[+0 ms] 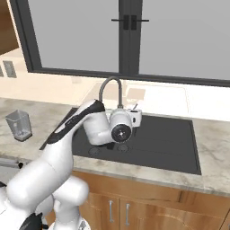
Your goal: Turn on the sink faucet and place the jug under the water for a few seconds to fill it up.
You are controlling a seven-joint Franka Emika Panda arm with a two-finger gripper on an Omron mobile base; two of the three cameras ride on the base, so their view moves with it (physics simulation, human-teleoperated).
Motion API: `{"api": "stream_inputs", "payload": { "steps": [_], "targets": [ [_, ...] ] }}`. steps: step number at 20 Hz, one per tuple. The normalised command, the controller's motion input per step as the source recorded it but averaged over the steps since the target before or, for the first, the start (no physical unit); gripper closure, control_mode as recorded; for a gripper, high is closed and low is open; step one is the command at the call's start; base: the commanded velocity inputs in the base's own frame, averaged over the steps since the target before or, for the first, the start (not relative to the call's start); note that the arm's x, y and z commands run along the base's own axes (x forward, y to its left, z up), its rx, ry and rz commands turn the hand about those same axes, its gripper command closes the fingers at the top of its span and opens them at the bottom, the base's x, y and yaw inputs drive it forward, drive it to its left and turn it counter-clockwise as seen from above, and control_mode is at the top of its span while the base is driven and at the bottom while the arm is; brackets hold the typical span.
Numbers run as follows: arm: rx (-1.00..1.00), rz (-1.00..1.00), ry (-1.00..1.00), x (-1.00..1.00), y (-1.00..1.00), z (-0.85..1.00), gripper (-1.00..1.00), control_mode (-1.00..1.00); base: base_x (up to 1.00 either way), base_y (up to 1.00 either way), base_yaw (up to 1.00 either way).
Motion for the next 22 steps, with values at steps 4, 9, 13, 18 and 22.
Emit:
{"api": "stream_inputs", "payload": {
  "steps": [4, 9, 13, 18, 22],
  "targets": [
    [-0.09, -0.02, 0.01, -0.51, 0.95, 0.25, -1.00, -1.00, 0.00, 0.00, 0.00],
    [-0.13, -0.06, 0.18, -0.18, 1.00, 0.23, -1.00, -1.00, 0.00, 0.00, 0.00],
    [-0.09, -0.14, 0.37, -0.15, 1.00, 0.27, -1.00, -1.00, 0.00, 0.00, 0.00],
    [0.00, -0.15, 0.35, -0.33, 1.00, 0.17, -1.00, -1.00, 0.00, 0.00, 0.00],
    [0.00, -0.04, 0.15, -0.55, 1.00, -0.23, -1.00, -1.00, 0.00, 0.00, 0.00]
  ]
}}
